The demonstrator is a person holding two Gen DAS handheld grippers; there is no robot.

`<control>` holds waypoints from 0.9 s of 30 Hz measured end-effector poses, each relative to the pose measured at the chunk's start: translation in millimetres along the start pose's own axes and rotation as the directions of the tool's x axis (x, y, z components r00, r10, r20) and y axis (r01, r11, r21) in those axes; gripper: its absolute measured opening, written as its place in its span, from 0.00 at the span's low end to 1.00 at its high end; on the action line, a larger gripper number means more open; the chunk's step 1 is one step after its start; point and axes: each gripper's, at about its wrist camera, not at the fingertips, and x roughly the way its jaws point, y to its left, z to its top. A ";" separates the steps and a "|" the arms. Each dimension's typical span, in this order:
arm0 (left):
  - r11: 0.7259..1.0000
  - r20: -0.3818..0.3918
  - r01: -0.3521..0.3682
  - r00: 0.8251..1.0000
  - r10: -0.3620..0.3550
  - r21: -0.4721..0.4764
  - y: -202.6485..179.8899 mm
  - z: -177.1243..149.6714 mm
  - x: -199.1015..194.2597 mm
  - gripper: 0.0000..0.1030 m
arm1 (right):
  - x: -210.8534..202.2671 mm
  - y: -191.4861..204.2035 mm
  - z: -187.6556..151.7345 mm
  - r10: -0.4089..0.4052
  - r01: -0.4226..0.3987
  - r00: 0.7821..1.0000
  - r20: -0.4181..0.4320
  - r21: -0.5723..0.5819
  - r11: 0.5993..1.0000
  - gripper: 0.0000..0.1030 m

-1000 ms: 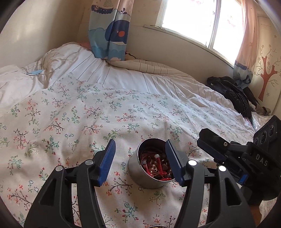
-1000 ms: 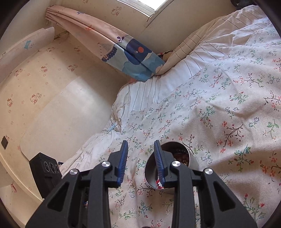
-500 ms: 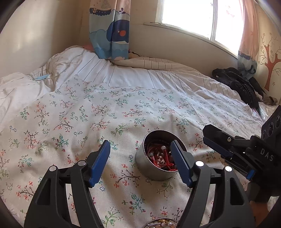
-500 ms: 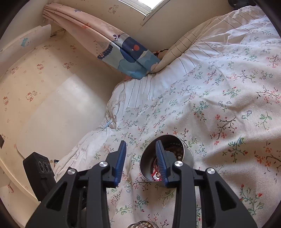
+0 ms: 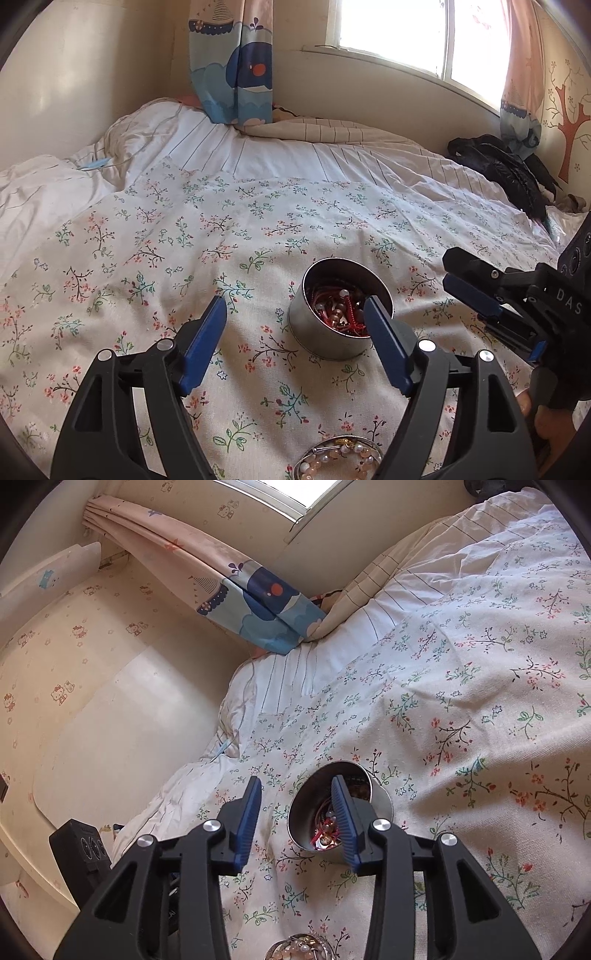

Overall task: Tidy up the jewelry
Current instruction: 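Withdraw both tools from the tin toward the remaining bracelets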

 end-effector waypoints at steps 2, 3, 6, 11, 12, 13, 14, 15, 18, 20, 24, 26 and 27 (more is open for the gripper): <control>1.000 -0.002 -0.005 1.000 0.005 0.004 -0.5 -1.7 -2.4 0.72 | -3.4 0.2 -0.8 -0.003 0.003 1.000 0.004 0.001 1.000 0.41; 1.000 -0.003 -0.007 1.000 0.007 0.004 -0.3 -2.8 -3.5 0.73 | -5.1 0.1 -1.3 -0.005 0.005 1.000 0.005 0.002 1.000 0.42; 1.000 -0.009 -0.014 1.000 0.014 0.008 -0.5 -5.8 -6.2 0.75 | -9.1 0.2 -3.4 -0.015 0.015 1.000 0.004 0.001 1.000 0.44; 0.999 -0.019 -0.026 0.999 0.027 0.018 -0.5 -11.4 -10.7 0.78 | -15.3 2.7 -7.0 -0.039 0.039 0.999 -0.001 -0.010 0.999 0.49; 0.999 -0.021 -0.030 0.999 0.031 0.021 -0.4 -12.6 -11.6 0.80 | -17.2 3.6 -8.4 -0.047 0.047 0.999 -0.003 -0.015 0.999 0.50; 0.999 -0.024 -0.033 0.999 0.033 0.024 0.0 -13.8 -12.4 0.81 | -19.0 3.9 -9.7 -0.057 0.057 0.998 -0.005 -0.020 0.998 0.50; 0.999 -0.027 -0.035 0.999 0.036 0.026 0.5 -15.0 -12.9 0.81 | -20.6 4.6 -11.1 -0.067 0.067 0.998 -0.009 -0.027 0.997 0.51; 0.999 -0.031 -0.037 0.999 0.038 0.027 1.3 -16.4 -13.5 0.82 | -22.0 5.0 -12.3 -0.078 0.078 0.997 -0.012 -0.033 0.996 0.51; 0.998 -0.040 -0.047 0.998 0.049 0.031 3.6 -21.0 -16.0 0.84 | -25.9 5.1 -16.6 -0.105 0.104 0.994 -0.024 -0.042 0.994 0.54; 0.998 -0.048 -0.054 0.997 0.056 0.033 4.5 -24.3 -18.0 0.84 | -29.3 6.0 -21.2 -0.126 0.124 0.991 -0.034 -0.055 0.991 0.54; 0.997 -0.066 -0.063 0.996 0.066 0.043 5.7 -30.3 -19.6 0.86 | -36.7 8.5 -30.7 -0.167 0.162 0.985 -0.053 -0.085 0.983 0.60; 0.997 -0.074 -0.066 0.995 0.070 0.051 5.2 -32.5 -19.8 0.86 | -40.2 10.8 -35.7 -0.190 0.183 0.980 -0.061 -0.108 0.977 0.61; 0.996 -0.078 -0.067 0.994 0.071 0.054 5.3 -33.8 -19.9 0.87 | -41.3 12.0 -38.0 -0.203 0.195 0.977 -0.066 -0.119 0.974 0.61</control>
